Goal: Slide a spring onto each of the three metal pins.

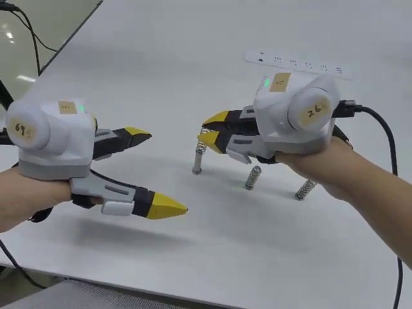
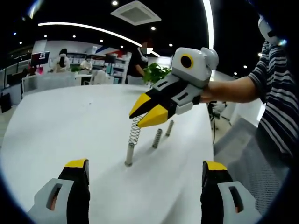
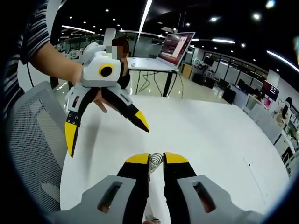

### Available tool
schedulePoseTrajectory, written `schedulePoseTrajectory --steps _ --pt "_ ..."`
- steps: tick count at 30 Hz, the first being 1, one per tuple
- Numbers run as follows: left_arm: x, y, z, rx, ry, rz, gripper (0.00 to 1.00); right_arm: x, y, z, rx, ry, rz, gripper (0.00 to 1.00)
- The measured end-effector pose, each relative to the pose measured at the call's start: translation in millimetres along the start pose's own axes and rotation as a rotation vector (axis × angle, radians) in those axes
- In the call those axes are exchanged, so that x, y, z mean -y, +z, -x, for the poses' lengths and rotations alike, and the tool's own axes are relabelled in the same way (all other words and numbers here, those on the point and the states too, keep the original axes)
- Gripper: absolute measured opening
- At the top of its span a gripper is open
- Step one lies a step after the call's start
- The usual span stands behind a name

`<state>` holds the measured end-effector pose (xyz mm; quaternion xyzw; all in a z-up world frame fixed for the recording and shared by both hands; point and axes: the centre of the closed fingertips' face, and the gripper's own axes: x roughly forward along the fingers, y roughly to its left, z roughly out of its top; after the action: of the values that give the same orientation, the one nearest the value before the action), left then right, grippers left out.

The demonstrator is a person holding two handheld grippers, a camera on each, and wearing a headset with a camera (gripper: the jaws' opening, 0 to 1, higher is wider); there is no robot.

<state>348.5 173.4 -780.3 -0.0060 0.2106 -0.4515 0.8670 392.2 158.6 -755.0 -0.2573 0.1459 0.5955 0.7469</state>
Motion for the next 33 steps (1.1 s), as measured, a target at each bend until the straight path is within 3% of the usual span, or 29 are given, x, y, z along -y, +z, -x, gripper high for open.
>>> schedulePoseTrajectory --steps 13,33 --pt "-0.2 -1.7 0.8 -0.004 0.002 0.002 0.98 -2.6 -9.6 -9.0 -0.029 0.01 0.002 0.07" --pt "-0.5 -4.6 0.1 -0.006 0.003 0.009 0.97 -21.1 -52.1 -32.0 -0.126 0.028 0.006 0.08"
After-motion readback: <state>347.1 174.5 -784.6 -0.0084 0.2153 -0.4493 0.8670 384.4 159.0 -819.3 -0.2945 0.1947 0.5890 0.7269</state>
